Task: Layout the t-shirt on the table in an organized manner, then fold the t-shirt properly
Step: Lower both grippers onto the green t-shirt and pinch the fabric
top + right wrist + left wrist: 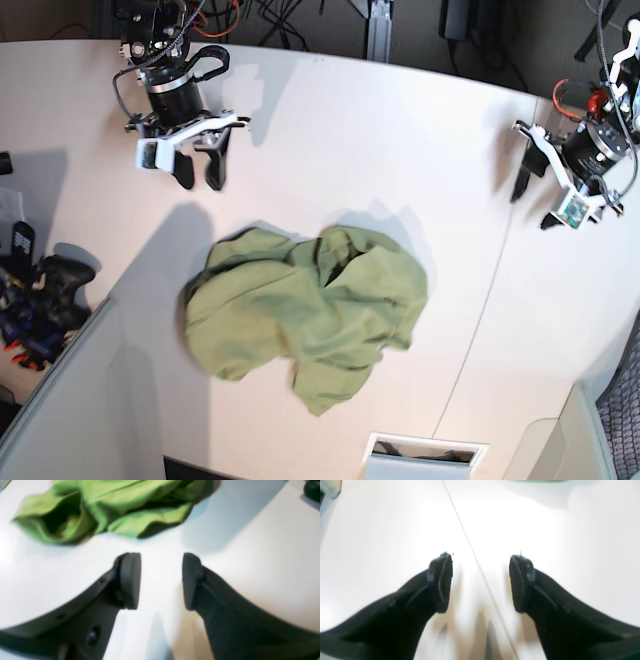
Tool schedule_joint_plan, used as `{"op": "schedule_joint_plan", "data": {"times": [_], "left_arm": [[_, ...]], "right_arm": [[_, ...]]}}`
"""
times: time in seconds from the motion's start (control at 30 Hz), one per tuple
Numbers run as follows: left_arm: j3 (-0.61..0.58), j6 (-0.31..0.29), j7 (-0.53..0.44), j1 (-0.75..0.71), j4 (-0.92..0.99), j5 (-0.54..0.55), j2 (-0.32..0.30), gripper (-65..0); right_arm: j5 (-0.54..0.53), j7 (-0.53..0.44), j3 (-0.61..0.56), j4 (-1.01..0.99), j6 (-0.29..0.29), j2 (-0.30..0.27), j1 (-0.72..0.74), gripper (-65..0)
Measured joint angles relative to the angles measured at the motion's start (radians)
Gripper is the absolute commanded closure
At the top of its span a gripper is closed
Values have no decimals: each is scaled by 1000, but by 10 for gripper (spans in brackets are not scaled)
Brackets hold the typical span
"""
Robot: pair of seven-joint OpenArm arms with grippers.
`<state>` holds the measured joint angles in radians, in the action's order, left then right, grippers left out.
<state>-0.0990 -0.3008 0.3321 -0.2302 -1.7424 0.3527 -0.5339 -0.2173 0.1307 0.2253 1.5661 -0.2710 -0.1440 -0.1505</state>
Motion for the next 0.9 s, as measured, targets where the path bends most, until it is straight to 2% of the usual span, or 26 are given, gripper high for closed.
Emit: {"op": "schedule_joint_plan", "data": {"times": [0.2,0.37,0.53,0.7,0.9], "left_arm": [[-95,-2,-9,186,189,-2,69,-391],[-146,1,-26,319,336,-1,130,-391],[-157,-4,-26,397,460,-25,200,-392],[-166,-14,-37,430,486,-22,212,-392],[-259,-21,-34,458,489,-23,255,-422]], "right_arm": [[33,-1,5,-240,10,48,215,-270],[84,-5,3,-378,9,92,326,-270],[135,2,5,-466,10,119,386,-270],[184,1,5,-480,25,145,403,-270],[243,-10,6,-521,60,146,432,-270]]}}
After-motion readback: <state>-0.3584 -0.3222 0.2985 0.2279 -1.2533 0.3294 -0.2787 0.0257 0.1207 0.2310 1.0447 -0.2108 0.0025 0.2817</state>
